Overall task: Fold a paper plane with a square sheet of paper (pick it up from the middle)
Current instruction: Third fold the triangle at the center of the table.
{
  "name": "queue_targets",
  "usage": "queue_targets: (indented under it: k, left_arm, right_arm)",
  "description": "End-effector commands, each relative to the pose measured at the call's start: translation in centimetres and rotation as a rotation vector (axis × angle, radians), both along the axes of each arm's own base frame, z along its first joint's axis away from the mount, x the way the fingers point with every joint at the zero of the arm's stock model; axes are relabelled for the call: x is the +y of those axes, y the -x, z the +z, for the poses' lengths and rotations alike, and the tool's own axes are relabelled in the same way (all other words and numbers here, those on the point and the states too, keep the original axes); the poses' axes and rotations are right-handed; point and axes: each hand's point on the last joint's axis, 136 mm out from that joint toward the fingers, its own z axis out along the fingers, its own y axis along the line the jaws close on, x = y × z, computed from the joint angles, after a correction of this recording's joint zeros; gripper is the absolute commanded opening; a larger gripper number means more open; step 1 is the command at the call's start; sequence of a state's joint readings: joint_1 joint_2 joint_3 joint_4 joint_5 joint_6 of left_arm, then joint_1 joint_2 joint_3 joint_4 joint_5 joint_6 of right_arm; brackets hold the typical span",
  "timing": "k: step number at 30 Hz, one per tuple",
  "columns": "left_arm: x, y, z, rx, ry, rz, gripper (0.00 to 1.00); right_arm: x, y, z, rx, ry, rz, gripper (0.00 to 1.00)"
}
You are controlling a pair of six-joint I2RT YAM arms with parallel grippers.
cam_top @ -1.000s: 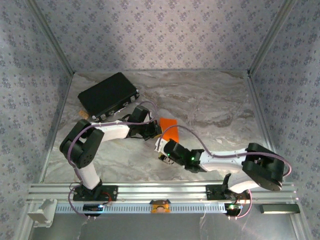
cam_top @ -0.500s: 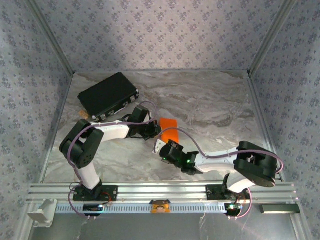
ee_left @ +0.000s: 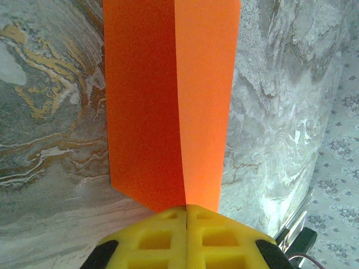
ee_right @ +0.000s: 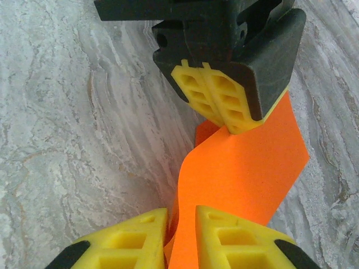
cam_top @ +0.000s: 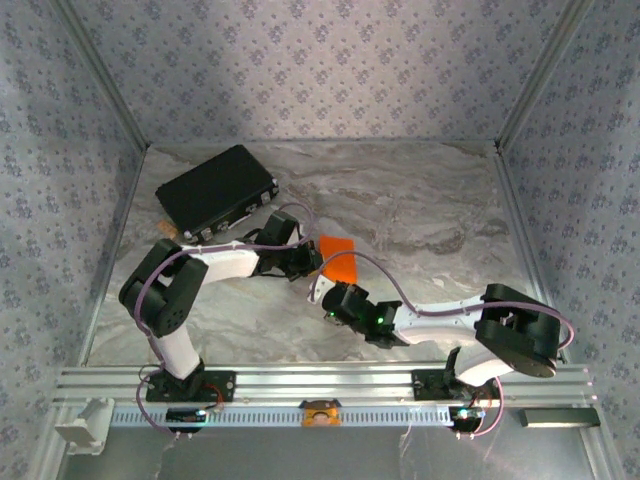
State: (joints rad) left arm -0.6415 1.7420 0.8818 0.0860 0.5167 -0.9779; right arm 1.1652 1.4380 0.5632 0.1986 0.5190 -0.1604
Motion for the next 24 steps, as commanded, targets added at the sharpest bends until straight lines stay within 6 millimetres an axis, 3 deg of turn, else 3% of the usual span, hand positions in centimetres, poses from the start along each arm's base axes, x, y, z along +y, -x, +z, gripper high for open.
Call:
queue_targets:
  k: [1,9,15,20,21,24]
  left_arm:
    - [-0.2,0.2,1.0,-0.017,0.027,-0.013,0.04]
    - [-0.3,0.2,1.0,-0.017,0.027,-0.014,0.04]
    - [-0.1,0.0,1.3,-0.036,0.025,-0.003,0.07]
    - [1.1,-0.2,2.1,-0.080,-0.020,0.033,0.30]
    - [1.6,-0.3,2.3,-0.089,-0.040,0.045,0.39]
    - [2.8,-0.6,3.0,-0.122,-0.095,0.077,0.49]
  right_arm:
    - [-0.3,0.0,0.1,0.021,-0.013,-0.021,0.21]
    - [-0.5,-0.1,0.0,0.033,-0.016,-0.033,0.17]
    - [-0.5,-0.1,0.1,0.057,-0.034,-0.041,0.06]
    - [-0.3,0.1,0.4,0.114,-0.086,-0.031,0.02]
    - [-0.2,0.2,0.4,0.139,-0.108,-0.027,0.01]
    - [0.3,0.5,1.0,0.236,-0.206,-0.002,0.01]
